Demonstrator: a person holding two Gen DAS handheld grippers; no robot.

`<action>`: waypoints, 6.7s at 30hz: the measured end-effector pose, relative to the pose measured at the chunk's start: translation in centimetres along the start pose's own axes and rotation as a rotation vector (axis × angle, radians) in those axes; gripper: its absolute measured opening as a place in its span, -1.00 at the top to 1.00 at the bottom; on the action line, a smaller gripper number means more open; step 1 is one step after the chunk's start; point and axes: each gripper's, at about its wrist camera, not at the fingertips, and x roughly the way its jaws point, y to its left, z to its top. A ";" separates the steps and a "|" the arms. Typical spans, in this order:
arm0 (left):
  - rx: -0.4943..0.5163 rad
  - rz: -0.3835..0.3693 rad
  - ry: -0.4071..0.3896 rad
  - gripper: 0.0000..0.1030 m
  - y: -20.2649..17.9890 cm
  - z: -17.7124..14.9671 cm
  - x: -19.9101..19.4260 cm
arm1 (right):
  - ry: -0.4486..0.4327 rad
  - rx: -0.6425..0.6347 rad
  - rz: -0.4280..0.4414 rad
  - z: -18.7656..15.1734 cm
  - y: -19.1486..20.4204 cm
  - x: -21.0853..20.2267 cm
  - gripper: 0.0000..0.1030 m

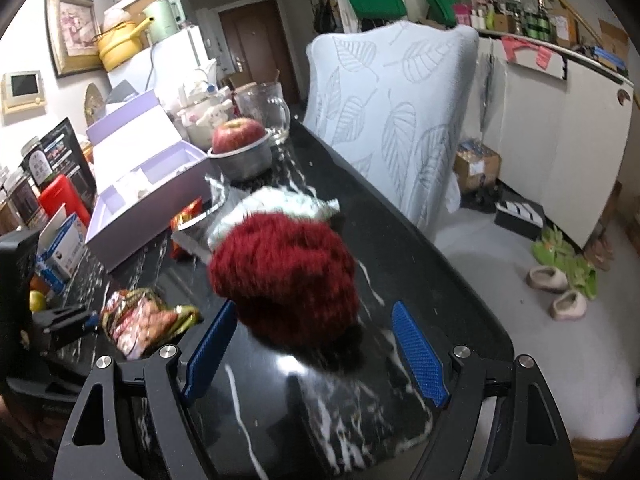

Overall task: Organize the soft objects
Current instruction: 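Grasp the red fluffy ball with the right gripper while the left holds the snack bag, then lift the snack bag and red fluffy ball with both grippers, then carry the snack bag and red fluffy ball with both grippers toward the lavender box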

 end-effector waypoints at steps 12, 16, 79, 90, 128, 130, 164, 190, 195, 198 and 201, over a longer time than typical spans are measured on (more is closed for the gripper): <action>-0.047 -0.013 -0.006 -0.49 1.1 -0.8 -1.2 | 0.050 -0.005 0.078 -1.5 0.7 0.1 0.58; -0.056 -0.012 -0.021 -0.48 1.4 -1.3 -2.0 | 0.071 0.024 0.136 -2.6 1.1 -0.4 0.61; -0.110 0.148 -0.038 -0.61 4.4 -4.9 -3.4 | 0.106 -0.247 0.077 -5.3 9.2 1.7 -0.05; -0.138 0.116 -0.071 -0.41 4.8 -5.3 -3.9 | 0.103 -0.208 0.117 -5.4 8.8 1.4 0.31; -0.151 0.168 -0.199 -0.27 2.9 -8.9 -11.0 | 0.069 -0.295 0.314 -7.4 12.6 -3.1 0.32; -0.156 0.176 -0.212 -0.27 3.1 -9.0 -11.7 | 0.060 -0.311 0.327 -7.1 13.2 -3.3 0.32; -0.095 0.316 -0.485 -0.27 7.5 0.0 -20.0 | -0.160 -0.473 0.416 5.2 19.5 -4.3 0.32; -0.101 0.361 -0.534 -0.27 14.3 12.9 -16.6 | -0.205 -0.479 0.338 17.9 21.6 4.3 0.32; -0.150 0.359 -0.538 -0.27 16.3 14.4 -15.2 | -0.197 -0.474 0.321 19.3 22.2 6.4 0.32; -0.174 0.375 -0.522 -0.27 17.5 15.3 -14.1 | -0.191 -0.472 0.318 19.9 22.6 7.7 0.32; -0.195 0.390 -0.488 -0.27 18.6 15.6 -12.8 | -0.175 -0.472 0.321 20.0 22.8 9.0 0.32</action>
